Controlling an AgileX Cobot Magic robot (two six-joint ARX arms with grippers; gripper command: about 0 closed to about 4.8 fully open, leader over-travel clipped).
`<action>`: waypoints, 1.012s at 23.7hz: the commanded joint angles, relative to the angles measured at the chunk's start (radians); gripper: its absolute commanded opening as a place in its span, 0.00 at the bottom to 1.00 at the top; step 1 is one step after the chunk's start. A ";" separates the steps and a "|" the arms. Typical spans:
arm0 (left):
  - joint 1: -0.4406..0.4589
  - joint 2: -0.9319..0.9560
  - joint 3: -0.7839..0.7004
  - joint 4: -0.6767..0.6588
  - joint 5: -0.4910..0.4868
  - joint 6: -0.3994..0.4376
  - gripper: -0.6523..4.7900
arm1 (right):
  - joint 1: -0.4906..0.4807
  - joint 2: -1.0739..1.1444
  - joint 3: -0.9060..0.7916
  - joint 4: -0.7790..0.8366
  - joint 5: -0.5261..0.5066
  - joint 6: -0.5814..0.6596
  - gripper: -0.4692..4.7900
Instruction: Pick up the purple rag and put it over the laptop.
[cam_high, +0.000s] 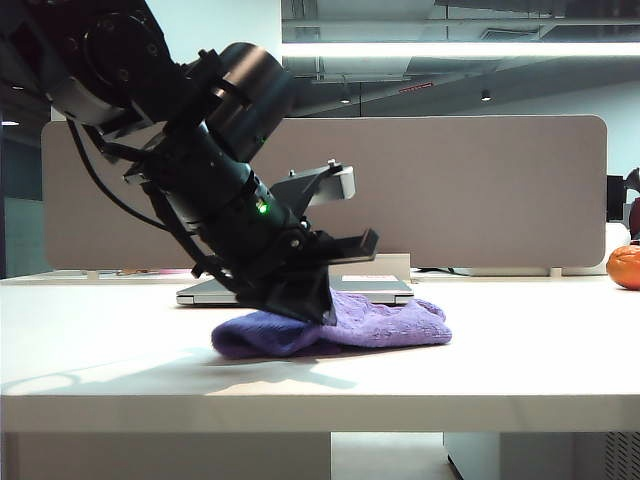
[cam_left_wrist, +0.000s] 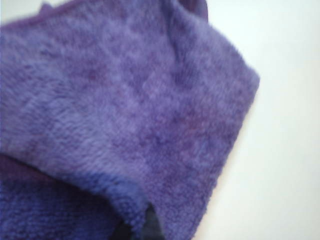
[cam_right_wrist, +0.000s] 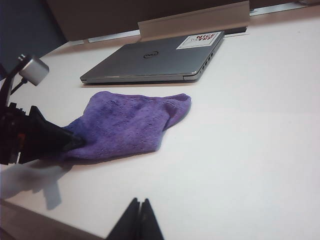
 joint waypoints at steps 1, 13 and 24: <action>-0.003 -0.007 0.003 0.077 -0.003 0.000 0.11 | 0.001 -0.002 -0.003 0.014 0.000 0.002 0.13; 0.008 -0.007 0.291 0.091 -0.109 0.069 0.11 | 0.001 -0.002 -0.003 0.014 -0.001 0.002 0.13; 0.069 -0.005 0.426 0.132 -0.205 0.087 0.11 | 0.001 -0.002 -0.003 0.060 -0.012 0.003 0.13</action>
